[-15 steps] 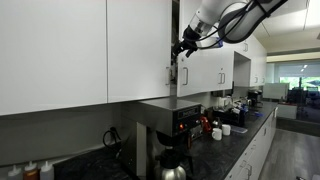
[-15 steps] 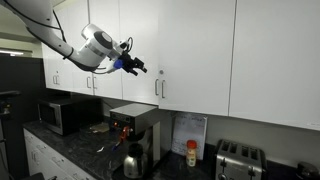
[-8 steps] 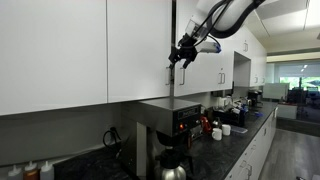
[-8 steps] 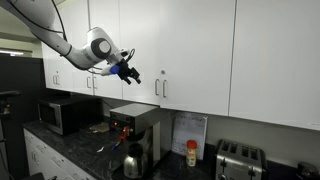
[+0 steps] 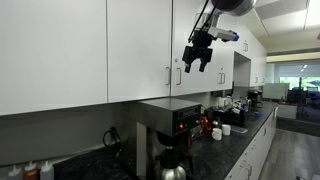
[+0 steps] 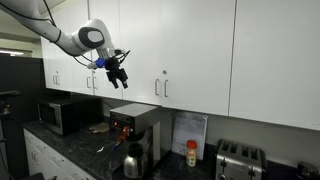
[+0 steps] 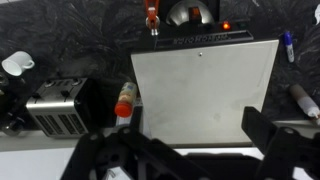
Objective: Close the open cabinet drawer.
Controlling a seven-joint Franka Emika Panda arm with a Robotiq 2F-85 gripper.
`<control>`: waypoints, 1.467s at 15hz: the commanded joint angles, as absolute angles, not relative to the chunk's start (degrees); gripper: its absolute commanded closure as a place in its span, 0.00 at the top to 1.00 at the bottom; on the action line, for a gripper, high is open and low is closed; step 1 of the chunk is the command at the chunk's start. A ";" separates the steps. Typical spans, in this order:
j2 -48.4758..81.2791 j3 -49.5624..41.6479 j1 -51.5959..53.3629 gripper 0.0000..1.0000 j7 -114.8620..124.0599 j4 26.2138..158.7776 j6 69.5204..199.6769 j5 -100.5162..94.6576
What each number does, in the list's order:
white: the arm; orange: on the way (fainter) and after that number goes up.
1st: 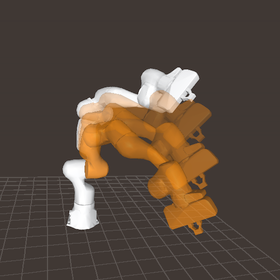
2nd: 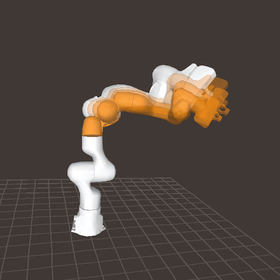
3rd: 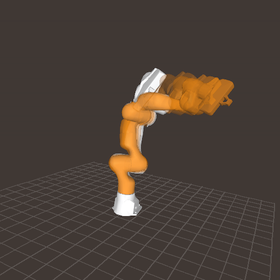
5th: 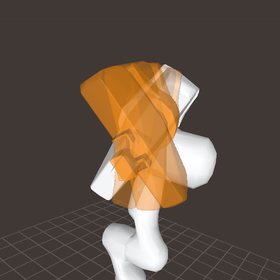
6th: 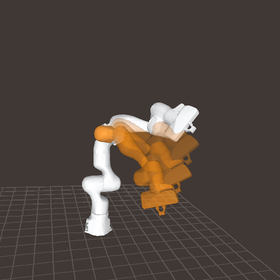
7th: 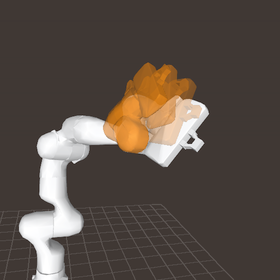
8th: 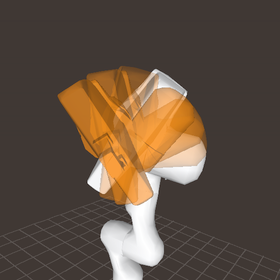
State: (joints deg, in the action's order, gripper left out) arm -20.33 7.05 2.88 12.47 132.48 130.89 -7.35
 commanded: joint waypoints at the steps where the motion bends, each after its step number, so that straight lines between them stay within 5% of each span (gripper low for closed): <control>1: -23.27 6.16 3.36 1.00 9.77 132.08 121.63 -4.70; 13: -27.47 1.88 2.75 1.00 2.30 129.07 97.76 -0.19; 22: -28.15 2.45 2.62 1.00 3.52 129.60 98.24 -1.16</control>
State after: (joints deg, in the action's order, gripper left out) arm -28.19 2.07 3.07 3.68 129.77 98.41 -1.33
